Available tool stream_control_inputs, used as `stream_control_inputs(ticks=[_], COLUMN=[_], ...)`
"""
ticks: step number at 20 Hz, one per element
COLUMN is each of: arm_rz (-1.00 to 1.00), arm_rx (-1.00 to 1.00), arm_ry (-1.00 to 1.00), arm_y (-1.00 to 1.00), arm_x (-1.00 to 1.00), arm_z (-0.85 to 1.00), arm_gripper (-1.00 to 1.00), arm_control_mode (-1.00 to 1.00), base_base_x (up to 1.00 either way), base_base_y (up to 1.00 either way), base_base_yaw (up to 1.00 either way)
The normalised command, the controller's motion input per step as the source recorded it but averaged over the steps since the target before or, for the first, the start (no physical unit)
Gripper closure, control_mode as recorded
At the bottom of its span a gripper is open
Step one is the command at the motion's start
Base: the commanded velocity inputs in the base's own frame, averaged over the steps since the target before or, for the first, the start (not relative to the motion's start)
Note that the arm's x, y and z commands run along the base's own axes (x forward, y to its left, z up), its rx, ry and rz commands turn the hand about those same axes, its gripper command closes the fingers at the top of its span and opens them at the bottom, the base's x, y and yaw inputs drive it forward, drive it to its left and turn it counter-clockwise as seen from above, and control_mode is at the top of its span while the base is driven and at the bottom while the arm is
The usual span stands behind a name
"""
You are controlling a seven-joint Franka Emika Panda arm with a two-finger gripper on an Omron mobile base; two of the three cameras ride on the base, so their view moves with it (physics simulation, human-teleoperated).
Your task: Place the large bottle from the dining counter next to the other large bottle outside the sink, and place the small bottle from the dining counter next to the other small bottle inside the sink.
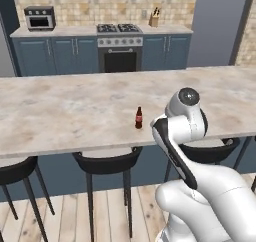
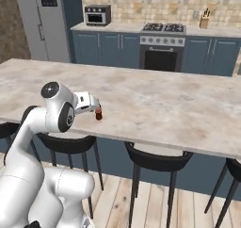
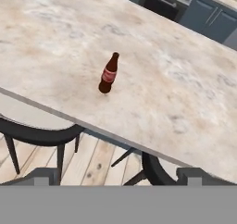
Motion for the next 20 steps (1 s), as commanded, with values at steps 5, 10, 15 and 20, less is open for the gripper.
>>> stream_control_inputs(ticks=[5,10,15,20], arm_rz=[0.0,0.0,0.0,0.0], arm_rx=[0.0,0.0,0.0,0.0], arm_ry=[0.0,0.0,0.0,0.0], arm_y=[0.0,0.0,0.0,0.0], arm_x=[0.0,0.0,0.0,0.0], arm_z=[0.0,0.0,0.0,0.0], arm_gripper=[-1.0,-1.0,-1.0,-1.0], arm_control_mode=[1.0,1.0,1.0,1.0], base_base_x=[0.39,0.38,0.37,0.35], base_base_y=[0.13,0.14,0.14,0.15], base_base_yaw=[-0.09,-0.08,-0.08,-0.08])
